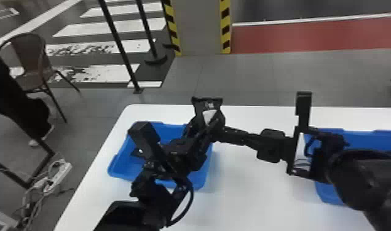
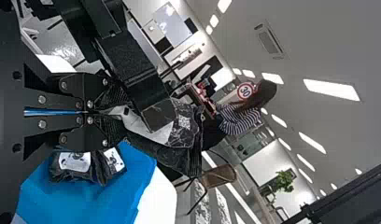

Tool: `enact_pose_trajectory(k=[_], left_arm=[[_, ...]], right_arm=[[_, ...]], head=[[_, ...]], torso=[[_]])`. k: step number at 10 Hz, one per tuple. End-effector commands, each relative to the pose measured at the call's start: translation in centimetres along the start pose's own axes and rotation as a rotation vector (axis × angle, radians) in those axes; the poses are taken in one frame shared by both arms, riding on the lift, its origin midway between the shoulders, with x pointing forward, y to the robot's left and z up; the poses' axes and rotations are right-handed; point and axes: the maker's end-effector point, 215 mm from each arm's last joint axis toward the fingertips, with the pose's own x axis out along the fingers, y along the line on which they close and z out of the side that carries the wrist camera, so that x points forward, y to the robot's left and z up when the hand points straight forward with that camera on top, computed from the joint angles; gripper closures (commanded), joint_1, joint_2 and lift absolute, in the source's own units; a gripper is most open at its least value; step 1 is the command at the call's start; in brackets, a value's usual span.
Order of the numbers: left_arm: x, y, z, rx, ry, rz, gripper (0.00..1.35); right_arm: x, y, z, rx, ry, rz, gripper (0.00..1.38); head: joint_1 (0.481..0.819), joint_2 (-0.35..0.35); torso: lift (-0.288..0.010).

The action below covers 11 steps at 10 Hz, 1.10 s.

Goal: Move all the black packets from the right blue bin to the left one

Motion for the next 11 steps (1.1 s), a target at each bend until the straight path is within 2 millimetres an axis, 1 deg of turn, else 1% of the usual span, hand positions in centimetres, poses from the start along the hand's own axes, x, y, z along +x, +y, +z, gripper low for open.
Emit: enact_pose_trajectory(k=[1, 2, 3, 4, 5, 6, 7, 8, 9, 10, 11], left_arm=[[0.0, -0.2, 0.5, -0.005, -0.019, -0.003, 1.22], [0.0, -0.2, 1.3, -0.002, -0.046, -0.002, 1.22], [-0.1, -0.1, 1.7, -0.001, -0.062, 0.002, 1.22], [-0.1, 0.0, 2.4, 0.009, -0.082, 0.007, 1.22], [-0.3, 0.3, 3.1, 0.018, -0.108, 0.02, 1.22], [-0.5, 1.2, 3.6, 0.041, -0.133, 0.048, 1.22], [-0.8, 3.4, 3.8, 0.092, -0.156, 0.106, 1.22], [-1.9, 7.5, 3.9, 0.225, -0.164, 0.205, 1.22], [-3.2, 10.6, 2.8, 0.316, -0.127, 0.272, 1.22], [-4.2, 12.7, 1.4, 0.362, -0.09, 0.31, 1.19], [-4.8, 13.8, -0.3, 0.349, -0.071, 0.323, 0.78]], right_arm=[[0.1, 0.0, 0.5, -0.006, -0.012, 0.002, 1.13], [0.2, 0.0, 0.4, -0.001, -0.02, 0.006, 1.13], [0.2, 0.0, 0.6, -0.001, -0.022, 0.005, 1.13], [0.1, -0.2, 0.9, -0.006, -0.041, 0.006, 1.11], [0.0, -0.4, 1.2, 0.01, -0.065, 0.007, 0.87], [-1.3, -1.7, 1.1, 0.021, -0.083, -0.028, 0.45], [-4.3, -4.3, 1.6, -0.001, -0.118, -0.116, 0.12], [-9.1, -7.4, 1.4, -0.036, -0.145, -0.272, 0.07], [-13.4, -9.0, 1.0, -0.077, -0.149, -0.412, 0.15], [-17.0, -10.0, 0.7, -0.099, -0.164, -0.535, 0.24], [-19.1, -10.7, 0.6, -0.128, -0.189, -0.61, 0.29]], head=[[0.695, 0.221], [0.695, 0.22], [0.695, 0.221], [0.695, 0.225], [0.695, 0.228], [0.695, 0.23], [0.695, 0.23], [0.695, 0.218], [0.695, 0.211], [0.695, 0.189], [0.695, 0.162]], torso=[[-0.11], [-0.11], [-0.11], [-0.11], [-0.11], [-0.11], [-0.11], [-0.11], [-0.11], [-0.11], [-0.11]])
